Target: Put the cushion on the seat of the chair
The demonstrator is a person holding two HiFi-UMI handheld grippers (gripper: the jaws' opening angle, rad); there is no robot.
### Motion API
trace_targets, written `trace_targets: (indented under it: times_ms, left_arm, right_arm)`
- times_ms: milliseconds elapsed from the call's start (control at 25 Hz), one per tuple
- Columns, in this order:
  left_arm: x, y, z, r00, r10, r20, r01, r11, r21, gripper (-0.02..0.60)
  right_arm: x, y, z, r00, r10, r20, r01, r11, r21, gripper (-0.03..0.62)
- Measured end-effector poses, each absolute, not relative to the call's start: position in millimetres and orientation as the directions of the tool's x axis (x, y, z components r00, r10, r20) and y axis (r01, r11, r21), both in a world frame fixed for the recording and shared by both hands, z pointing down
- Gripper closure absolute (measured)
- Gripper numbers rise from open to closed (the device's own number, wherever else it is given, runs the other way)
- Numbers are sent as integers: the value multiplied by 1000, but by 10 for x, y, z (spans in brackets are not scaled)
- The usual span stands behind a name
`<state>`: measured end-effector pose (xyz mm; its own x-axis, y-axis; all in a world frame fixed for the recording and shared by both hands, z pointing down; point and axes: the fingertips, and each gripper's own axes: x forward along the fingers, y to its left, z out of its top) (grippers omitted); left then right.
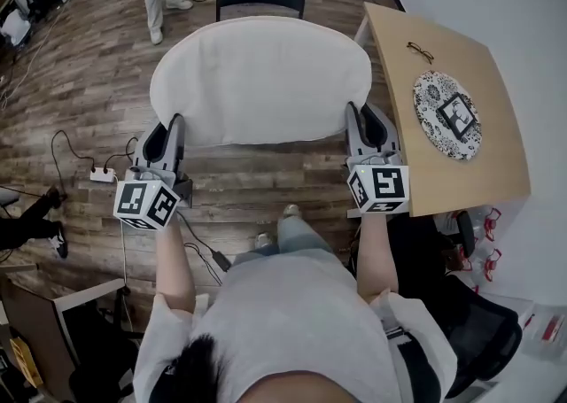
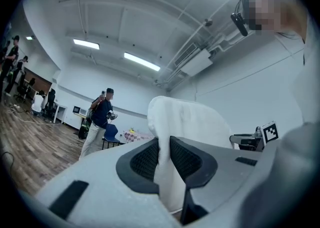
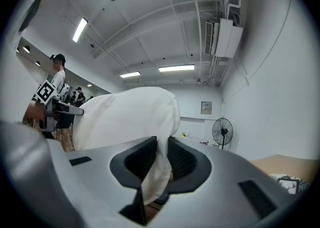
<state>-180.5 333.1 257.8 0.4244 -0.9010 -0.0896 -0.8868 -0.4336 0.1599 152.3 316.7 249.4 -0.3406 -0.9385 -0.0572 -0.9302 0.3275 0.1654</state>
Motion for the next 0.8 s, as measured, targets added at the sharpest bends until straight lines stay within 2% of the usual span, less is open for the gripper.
trace_targets:
  times_ms: [800]
  left_arm:
    - [-1766, 1583, 2566, 390, -917, -82, -902, -399, 165, 522]
  right_arm:
    - [1548, 1235, 2523, -376, -925, -52, -919, 365, 149, 537]
